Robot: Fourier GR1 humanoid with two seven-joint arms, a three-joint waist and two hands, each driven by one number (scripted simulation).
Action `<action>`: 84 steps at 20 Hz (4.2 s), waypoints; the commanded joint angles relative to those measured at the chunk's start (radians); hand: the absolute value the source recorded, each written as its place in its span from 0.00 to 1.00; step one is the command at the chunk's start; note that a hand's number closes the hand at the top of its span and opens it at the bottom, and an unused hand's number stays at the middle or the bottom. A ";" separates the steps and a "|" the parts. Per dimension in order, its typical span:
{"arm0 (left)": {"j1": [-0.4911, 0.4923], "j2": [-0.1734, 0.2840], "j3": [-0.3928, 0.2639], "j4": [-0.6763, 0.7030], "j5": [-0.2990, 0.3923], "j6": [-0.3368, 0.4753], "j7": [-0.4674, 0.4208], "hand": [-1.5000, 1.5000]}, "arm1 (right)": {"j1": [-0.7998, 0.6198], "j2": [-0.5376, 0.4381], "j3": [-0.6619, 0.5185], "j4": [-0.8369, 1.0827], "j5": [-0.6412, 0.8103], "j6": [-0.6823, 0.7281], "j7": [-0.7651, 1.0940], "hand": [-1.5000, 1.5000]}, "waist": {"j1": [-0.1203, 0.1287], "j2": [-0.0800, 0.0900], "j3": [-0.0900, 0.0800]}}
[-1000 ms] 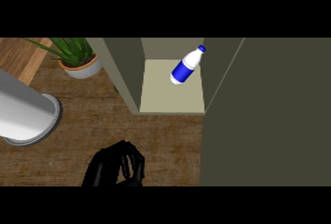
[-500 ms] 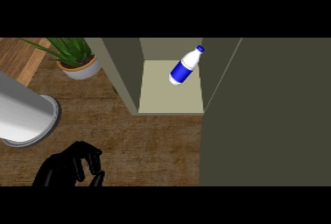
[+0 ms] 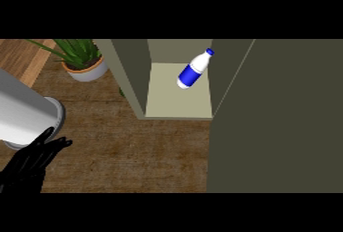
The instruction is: Pick up the bottled water, place it into the cabinet and close the cabinet
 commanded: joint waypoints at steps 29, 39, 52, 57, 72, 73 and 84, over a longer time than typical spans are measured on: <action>0.283 0.221 0.288 -0.015 0.182 -0.282 -0.046 0.00 | -0.572 0.005 0.491 -0.141 0.202 -0.369 0.380 1.00 | 0.057 -0.021 -0.016; 0.341 0.247 0.360 0.014 0.213 -0.373 -0.077 0.00 | -0.903 0.196 0.654 0.010 0.252 -0.657 0.485 1.00 | 0.084 -0.017 -0.012; 0.409 0.264 0.471 0.078 0.244 -0.549 -0.125 0.00 | -1.578 0.406 0.772 0.452 0.068 -0.864 0.632 1.00 | 0.110 0.022 0.005; 0.538 0.267 0.601 0.075 0.290 -0.624 -0.136 0.00 | -1.756 0.407 0.677 0.655 -0.036 -0.883 0.631 1.00 | 0.076 0.016 0.009; 0.634 0.115 0.745 0.095 0.250 -0.773 -0.075 0.00 | -1.640 0.369 0.510 1.041 -0.098 -0.615 0.528 1.00 | 0.019 0.022 0.010; 0.627 0.074 0.703 0.058 0.193 -0.734 -0.076 0.00 | -1.639 0.333 0.465 1.026 -0.123 -0.620 0.551 1.00 | 0.012 0.021 0.010; 0.578 0.001 0.753 0.062 0.177 -0.773 0.014 0.00 | -1.725 0.296 0.363 1.261 0.085 -0.481 0.312 1.00 | 0.014 0.023 0.010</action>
